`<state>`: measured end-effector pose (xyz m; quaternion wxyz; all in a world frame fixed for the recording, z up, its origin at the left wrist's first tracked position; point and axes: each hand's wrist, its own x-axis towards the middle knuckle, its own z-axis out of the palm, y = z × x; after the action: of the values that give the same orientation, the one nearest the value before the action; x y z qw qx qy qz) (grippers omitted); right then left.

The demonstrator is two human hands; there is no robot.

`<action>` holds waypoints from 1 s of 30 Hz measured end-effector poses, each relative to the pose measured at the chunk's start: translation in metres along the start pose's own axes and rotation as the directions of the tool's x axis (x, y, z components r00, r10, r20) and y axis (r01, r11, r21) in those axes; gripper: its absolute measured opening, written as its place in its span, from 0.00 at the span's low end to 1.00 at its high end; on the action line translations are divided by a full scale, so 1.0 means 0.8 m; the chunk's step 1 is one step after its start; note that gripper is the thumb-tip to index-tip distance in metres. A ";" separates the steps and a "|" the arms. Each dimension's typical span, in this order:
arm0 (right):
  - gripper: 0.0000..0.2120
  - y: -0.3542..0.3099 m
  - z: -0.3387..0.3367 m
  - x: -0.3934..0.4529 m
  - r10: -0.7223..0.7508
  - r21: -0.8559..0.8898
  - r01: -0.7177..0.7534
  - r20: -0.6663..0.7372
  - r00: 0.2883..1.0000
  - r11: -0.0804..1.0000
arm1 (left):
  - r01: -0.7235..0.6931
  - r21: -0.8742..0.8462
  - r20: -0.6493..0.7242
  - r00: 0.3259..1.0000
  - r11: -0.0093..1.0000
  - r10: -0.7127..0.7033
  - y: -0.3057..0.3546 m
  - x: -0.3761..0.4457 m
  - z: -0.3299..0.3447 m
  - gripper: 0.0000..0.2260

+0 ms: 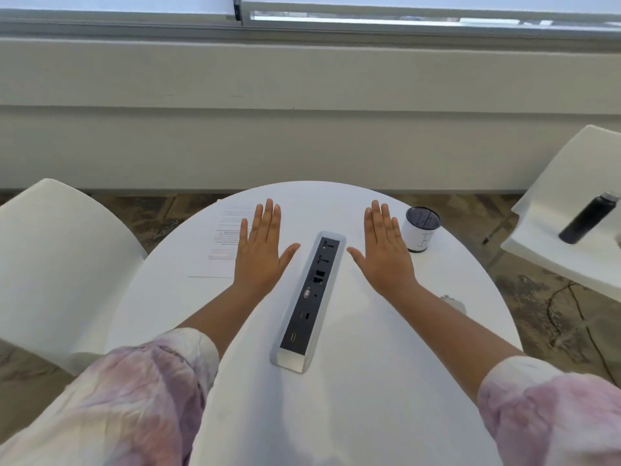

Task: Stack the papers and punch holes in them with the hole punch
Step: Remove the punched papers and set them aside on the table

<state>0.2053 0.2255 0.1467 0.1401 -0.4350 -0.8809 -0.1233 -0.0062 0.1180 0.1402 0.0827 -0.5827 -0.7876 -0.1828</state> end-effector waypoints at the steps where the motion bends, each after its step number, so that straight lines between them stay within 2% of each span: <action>1: 0.35 0.007 0.000 -0.006 0.005 -0.010 -0.005 0.002 1.000 1.000 | -0.004 -0.009 0.007 1.000 1.000 0.004 0.005 -0.003 0.001 0.35; 5: 0.33 0.036 0.000 -0.032 0.044 -0.028 -0.043 0.038 0.998 0.999 | -0.026 -0.036 0.031 0.999 0.999 0.028 0.024 -0.015 0.011 0.37; 9: 0.30 0.064 0.003 -0.057 0.026 0.058 -0.030 0.068 0.997 0.998 | -0.020 -0.093 0.058 0.998 0.995 0.025 0.048 -0.031 0.026 0.37; 14: 0.29 0.083 0.004 -0.078 -0.002 0.150 -0.014 0.105 0.994 0.989 | -0.006 -0.138 0.074 0.997 0.990 0.017 0.077 -0.054 0.050 0.32; 18: 0.26 0.099 0.023 -0.089 -0.023 0.153 -0.002 0.163 0.986 0.988 | 0.019 -0.158 0.104 0.995 0.987 -0.002 0.091 -0.070 0.072 0.33; 23: 0.23 0.117 0.051 -0.107 -0.037 0.251 -0.021 0.223 0.974 0.968 | 0.059 -0.156 0.185 0.982 0.986 -0.029 0.103 -0.101 0.099 0.34; 30: 0.14 0.134 0.087 -0.129 0.027 0.400 -0.198 0.393 0.919 0.895 | 0.152 -0.102 0.298 0.947 0.983 -0.116 0.111 -0.144 0.135 0.35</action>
<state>0.3415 0.2373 0.0554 0.0677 -0.4597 -0.8691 0.1693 0.1225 0.0798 0.0183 -0.0829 -0.5522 -0.8162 -0.1486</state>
